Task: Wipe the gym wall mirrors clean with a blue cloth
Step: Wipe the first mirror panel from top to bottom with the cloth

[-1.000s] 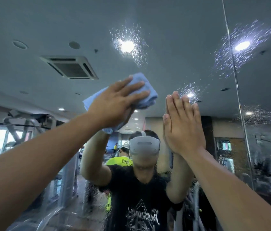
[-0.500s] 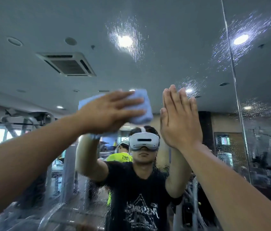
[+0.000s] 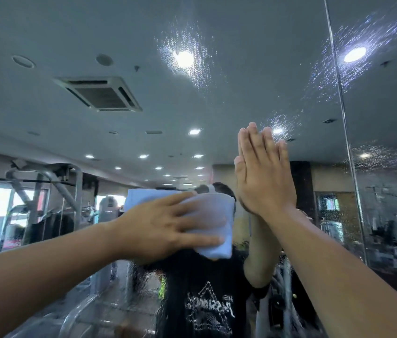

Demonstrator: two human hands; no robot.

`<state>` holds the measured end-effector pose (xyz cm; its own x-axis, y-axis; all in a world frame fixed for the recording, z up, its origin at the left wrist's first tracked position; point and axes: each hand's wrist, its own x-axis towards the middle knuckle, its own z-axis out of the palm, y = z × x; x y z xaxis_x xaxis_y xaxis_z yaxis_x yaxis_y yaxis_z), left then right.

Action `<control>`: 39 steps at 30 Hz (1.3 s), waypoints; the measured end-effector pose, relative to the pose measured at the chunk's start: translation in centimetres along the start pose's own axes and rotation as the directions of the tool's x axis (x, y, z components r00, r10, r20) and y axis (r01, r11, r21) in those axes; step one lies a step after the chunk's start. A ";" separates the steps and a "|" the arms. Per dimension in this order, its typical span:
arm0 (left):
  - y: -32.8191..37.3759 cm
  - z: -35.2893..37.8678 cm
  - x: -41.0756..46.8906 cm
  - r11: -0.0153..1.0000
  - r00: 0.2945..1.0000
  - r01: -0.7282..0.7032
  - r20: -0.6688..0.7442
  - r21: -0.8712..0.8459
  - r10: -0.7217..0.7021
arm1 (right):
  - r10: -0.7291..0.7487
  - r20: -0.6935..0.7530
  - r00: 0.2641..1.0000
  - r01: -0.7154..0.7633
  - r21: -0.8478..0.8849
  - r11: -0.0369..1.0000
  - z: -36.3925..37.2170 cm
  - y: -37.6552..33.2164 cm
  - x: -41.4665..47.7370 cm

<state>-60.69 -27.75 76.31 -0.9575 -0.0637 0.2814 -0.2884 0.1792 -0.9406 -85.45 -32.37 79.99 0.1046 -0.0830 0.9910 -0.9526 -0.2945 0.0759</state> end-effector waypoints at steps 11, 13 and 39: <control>-11.0 -1.7 3.2 0.917 0.911 0.392 -0.170 0.070 -0.377 | -0.007 -0.019 1.000 0.008 0.017 1.000 0.1 0.1 -0.1; -10.0 -1.3 3.7 0.885 0.869 0.462 -0.222 0.048 -0.442 | -0.013 -0.014 1.000 0.013 0.029 0.999 0.1 0.2 -0.2; -3.6 -0.1 -2.5 0.891 0.886 0.450 -0.157 0.059 -0.437 | -0.012 -0.016 1.000 0.012 0.017 1.000 0.3 0.2 -0.2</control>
<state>-57.31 -28.12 79.01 -0.7234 0.0194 0.6902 -0.6875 0.0731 -0.7225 -85.62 -32.67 79.81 0.1113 -0.0644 0.9917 -0.9462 -0.3118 0.0860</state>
